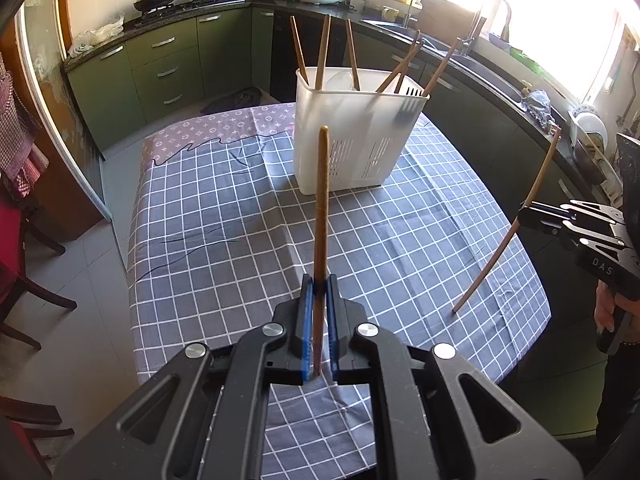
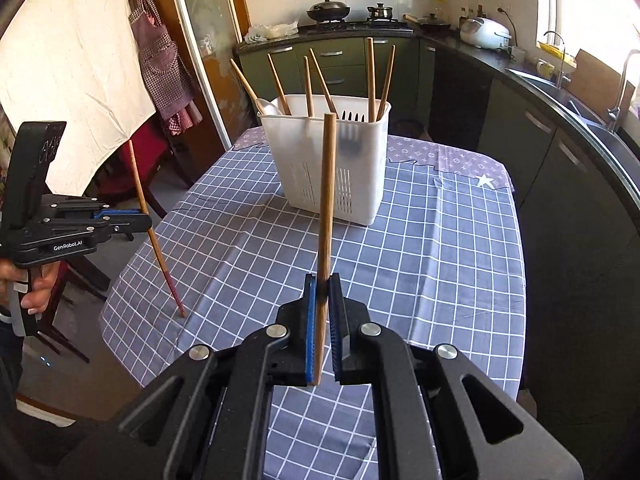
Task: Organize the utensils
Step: 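Carry both chopsticks over the white caddy and open both grippers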
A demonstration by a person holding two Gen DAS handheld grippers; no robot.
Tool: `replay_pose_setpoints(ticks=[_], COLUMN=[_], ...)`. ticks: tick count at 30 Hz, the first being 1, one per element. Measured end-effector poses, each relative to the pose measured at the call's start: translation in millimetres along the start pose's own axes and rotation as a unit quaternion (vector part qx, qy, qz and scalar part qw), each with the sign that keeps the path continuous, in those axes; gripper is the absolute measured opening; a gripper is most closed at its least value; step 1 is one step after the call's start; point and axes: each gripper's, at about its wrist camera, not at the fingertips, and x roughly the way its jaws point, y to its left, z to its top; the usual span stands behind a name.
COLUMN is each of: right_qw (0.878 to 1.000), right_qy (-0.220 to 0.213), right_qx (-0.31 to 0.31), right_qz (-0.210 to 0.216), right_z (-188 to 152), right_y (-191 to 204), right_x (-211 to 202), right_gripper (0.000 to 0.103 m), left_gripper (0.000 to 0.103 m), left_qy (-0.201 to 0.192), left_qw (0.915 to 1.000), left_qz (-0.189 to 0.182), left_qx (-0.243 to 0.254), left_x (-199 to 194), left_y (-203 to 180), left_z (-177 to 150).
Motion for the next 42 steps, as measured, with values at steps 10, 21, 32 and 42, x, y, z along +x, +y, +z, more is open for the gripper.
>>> replay_pose_setpoints(ticks=[10,21,32,42], right_qw=[1.000,0.994,0.976,0.980], right_qy=[-0.017,-0.105,-0.211,-0.195], right_qx=[-0.001,0.016,0.055,0.049], right_qz=[0.012,0.003,-0.029,0.008], right_z=[6,75,163,207], right_y=[0,-23,-62,-61], right_x=[5,-55,-94,-47], right_gripper=[0.007,0.007,0.007,0.007], left_gripper=[0.007,0.007,0.007,0.007], left_qy=[-0.009,-0.068,-0.167,-0.155], left_qw=[0.9998,0.9971,0.9850,0.9872], left_qz=[0.001,-0.001,0.013,0.028], left_qx=[0.016,0.036,0.042,0.023], left_x=[-10,-50,-87,-36], left_y=[-13,-33,-59,-57], left_z=[13,78,166,196])
